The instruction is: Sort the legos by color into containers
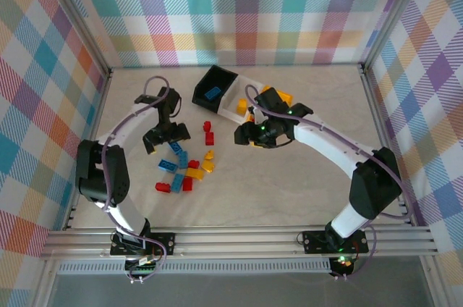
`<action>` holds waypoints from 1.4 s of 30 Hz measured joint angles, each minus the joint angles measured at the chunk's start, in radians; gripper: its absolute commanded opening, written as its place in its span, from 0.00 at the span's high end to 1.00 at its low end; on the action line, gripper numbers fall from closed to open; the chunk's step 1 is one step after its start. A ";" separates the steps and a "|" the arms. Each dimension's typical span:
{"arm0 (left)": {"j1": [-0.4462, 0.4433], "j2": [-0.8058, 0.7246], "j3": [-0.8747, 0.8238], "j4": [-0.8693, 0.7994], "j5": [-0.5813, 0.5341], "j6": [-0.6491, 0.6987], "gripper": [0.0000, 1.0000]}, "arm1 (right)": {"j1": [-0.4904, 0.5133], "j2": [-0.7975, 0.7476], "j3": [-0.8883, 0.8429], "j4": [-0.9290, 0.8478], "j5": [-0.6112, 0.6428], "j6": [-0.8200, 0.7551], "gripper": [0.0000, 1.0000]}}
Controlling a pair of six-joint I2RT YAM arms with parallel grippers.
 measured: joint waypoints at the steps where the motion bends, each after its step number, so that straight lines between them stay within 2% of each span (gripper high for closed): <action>1: 0.000 0.011 -0.011 0.012 0.000 -0.008 0.01 | 0.005 0.000 0.000 0.002 0.000 0.000 0.37; 9: 0.014 0.081 -0.017 0.111 0.003 -0.017 0.06 | 0.034 -0.025 -0.019 0.005 0.000 0.001 0.37; 17: 0.050 0.208 0.009 0.170 0.024 -0.011 0.16 | 0.038 -0.041 -0.027 0.000 0.005 0.001 0.36; 21: 0.059 0.256 0.051 0.177 0.035 -0.004 0.24 | 0.038 -0.042 -0.028 -0.005 0.012 0.001 0.36; 24: 0.059 0.278 0.073 0.192 0.050 0.000 0.36 | 0.038 -0.042 -0.028 -0.010 0.016 0.001 0.36; 32: 0.060 0.288 0.092 0.190 0.067 -0.001 0.60 | 0.038 -0.042 -0.028 -0.018 0.030 0.001 0.36; 35: 0.060 0.293 0.114 0.187 0.076 -0.001 0.64 | 0.038 -0.042 -0.028 -0.018 0.030 0.001 0.36; 42: 0.060 0.301 0.224 0.151 0.104 -0.002 0.65 | 0.038 -0.042 -0.028 -0.019 0.042 0.000 0.36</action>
